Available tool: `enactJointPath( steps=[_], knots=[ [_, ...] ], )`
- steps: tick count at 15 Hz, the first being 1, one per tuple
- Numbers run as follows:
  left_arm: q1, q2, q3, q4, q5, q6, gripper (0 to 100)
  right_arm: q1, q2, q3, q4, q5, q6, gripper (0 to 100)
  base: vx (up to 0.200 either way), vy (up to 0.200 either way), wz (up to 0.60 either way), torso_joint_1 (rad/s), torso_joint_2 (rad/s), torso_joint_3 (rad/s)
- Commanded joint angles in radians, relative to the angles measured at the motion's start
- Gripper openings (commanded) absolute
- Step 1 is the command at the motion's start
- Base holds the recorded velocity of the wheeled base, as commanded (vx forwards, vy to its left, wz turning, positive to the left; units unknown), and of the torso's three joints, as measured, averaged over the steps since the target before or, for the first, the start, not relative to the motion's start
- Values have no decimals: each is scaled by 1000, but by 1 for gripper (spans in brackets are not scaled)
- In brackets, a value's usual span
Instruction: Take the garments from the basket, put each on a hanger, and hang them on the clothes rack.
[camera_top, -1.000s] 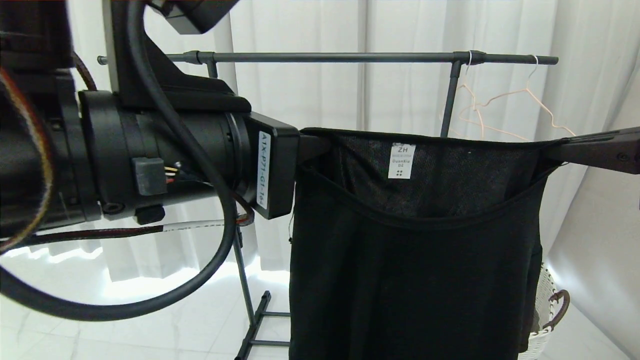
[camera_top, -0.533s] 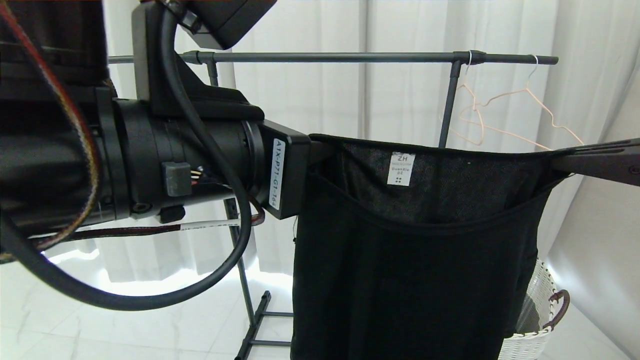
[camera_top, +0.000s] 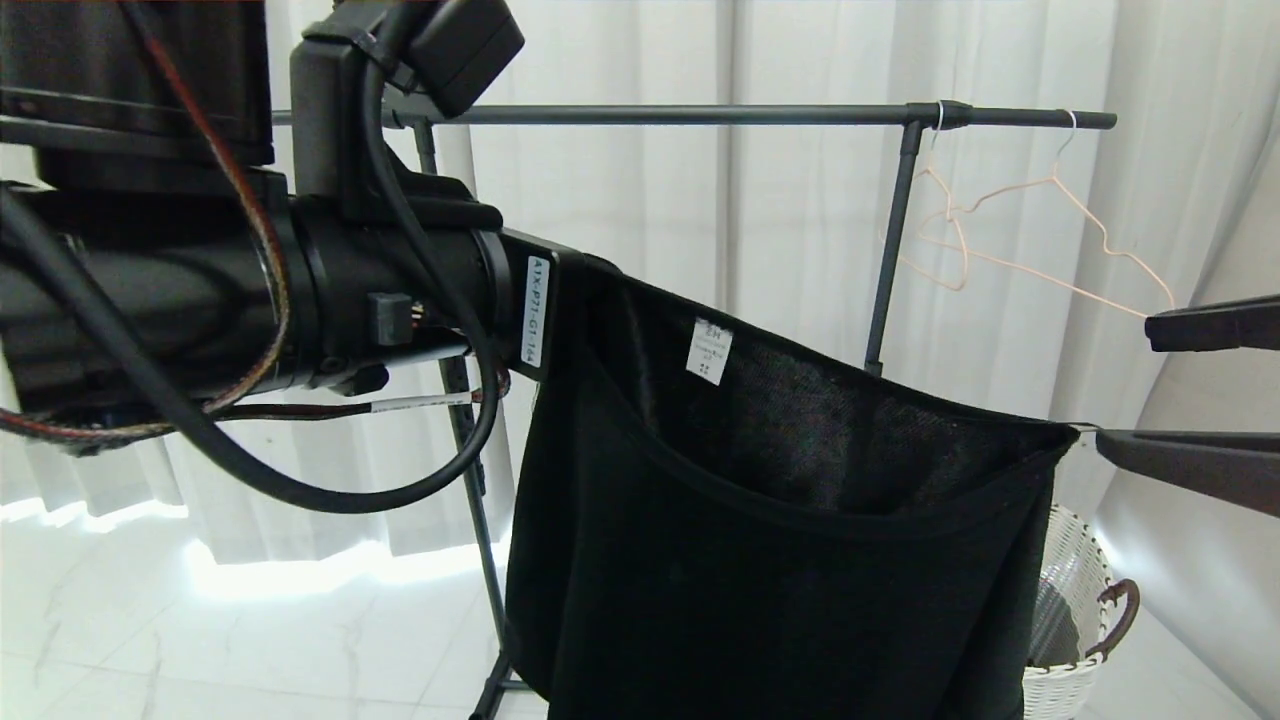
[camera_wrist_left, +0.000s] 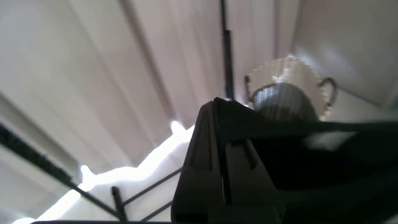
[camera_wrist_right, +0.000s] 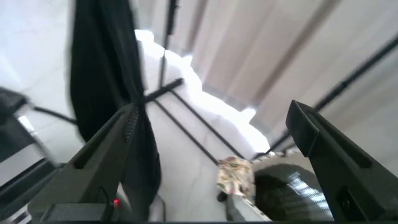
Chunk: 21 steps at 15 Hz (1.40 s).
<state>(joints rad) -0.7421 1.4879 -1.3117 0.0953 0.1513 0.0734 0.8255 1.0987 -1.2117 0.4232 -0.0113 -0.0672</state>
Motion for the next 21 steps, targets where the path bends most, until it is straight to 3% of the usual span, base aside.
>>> enactJointPath(
  steps=[1, 6, 8, 10, 11, 12, 16, 19, 21],
  knots=[
    [24, 25, 2, 0, 24, -1, 0, -2, -23, 3, -1, 2, 1, 100, 0, 0, 0, 0, 0, 0],
    [58, 15, 37, 0, 45, 2, 0, -197, -23, -2, -9, 20, 10, 100, 0, 0, 0, 0, 0, 0],
    [112, -8, 68, 1, 113, 28, 0, -414, -19, 4, 54, -16, -3, 100, 0, 0, 0, 0, 0, 0],
    [199, -70, 164, 1, 171, 129, 0, -614, 6, -17, 163, -62, -65, 100, 0, 0, 0, 0, 0, 0],
    [326, -146, 262, 1, 140, 194, 0, -796, 27, -12, 215, -87, -175, 100, 0, 0, 0, 0, 0, 0],
    [389, -176, 310, 0, 123, 197, 0, -859, 35, 14, 206, -90, -221, 100, 0, 0, 0, 0, 0, 0],
    [487, -230, 397, -3, 120, 190, 0, -908, 32, 152, 71, -115, -255, 100, 0, 0, 0, 0, 0, 0],
    [503, -235, 430, -19, 122, 189, 0, -908, 21, 267, -90, -180, -258, 100, 0, 0, 0, 0, 0, 0],
    [501, -244, 479, -78, 122, 190, 0, -908, 13, 288, -138, -177, -270, 100, 0, 0, 0, 0, 0, 0]
  ],
)
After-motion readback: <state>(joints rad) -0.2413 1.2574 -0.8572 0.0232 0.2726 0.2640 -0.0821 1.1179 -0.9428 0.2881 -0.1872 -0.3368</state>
